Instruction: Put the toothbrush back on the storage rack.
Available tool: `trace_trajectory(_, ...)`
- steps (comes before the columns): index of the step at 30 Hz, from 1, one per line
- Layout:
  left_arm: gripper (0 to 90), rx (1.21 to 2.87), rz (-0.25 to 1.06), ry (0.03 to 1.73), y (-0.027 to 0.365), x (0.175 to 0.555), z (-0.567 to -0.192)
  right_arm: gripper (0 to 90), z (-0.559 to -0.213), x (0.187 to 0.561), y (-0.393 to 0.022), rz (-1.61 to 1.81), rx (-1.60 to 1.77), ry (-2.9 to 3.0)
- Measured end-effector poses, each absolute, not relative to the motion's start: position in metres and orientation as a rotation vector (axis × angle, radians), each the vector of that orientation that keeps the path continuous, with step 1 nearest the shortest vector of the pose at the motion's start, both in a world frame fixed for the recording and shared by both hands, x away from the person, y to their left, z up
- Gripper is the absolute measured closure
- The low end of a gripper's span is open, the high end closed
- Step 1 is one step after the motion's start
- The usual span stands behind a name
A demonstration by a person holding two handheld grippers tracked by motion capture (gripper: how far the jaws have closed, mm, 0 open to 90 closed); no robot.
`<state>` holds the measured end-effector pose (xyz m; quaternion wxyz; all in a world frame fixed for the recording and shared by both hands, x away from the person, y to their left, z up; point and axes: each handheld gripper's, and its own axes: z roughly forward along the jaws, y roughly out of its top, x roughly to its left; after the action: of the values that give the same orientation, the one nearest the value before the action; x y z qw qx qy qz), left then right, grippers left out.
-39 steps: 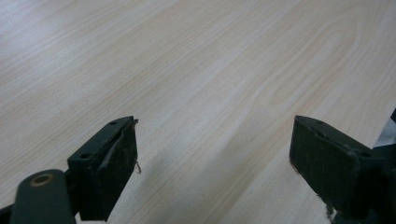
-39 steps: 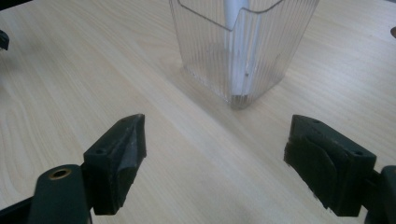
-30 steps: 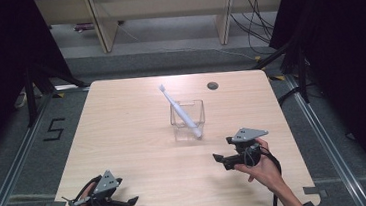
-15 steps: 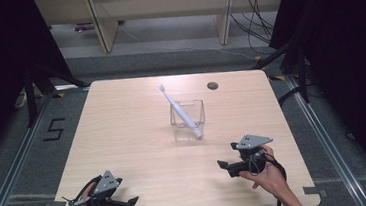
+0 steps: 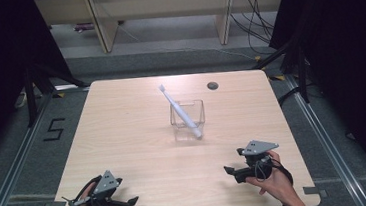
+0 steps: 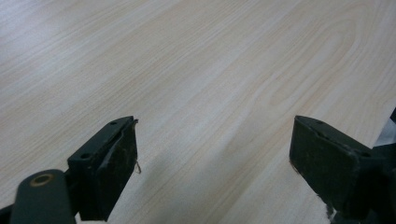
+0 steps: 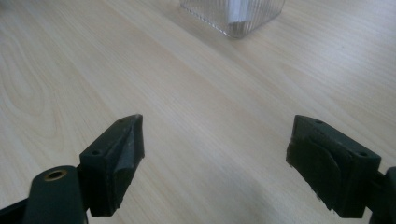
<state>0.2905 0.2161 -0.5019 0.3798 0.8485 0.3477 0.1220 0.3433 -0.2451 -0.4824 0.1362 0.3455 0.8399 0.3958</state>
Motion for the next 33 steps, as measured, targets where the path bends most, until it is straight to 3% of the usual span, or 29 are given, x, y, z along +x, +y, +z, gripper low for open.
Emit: trace_trajectory(33,14.8,2.201,0.326,0.872,0.217,0.291,-0.501,19.8,-0.490,0.326,-0.271,1.078,1.050,2.423)
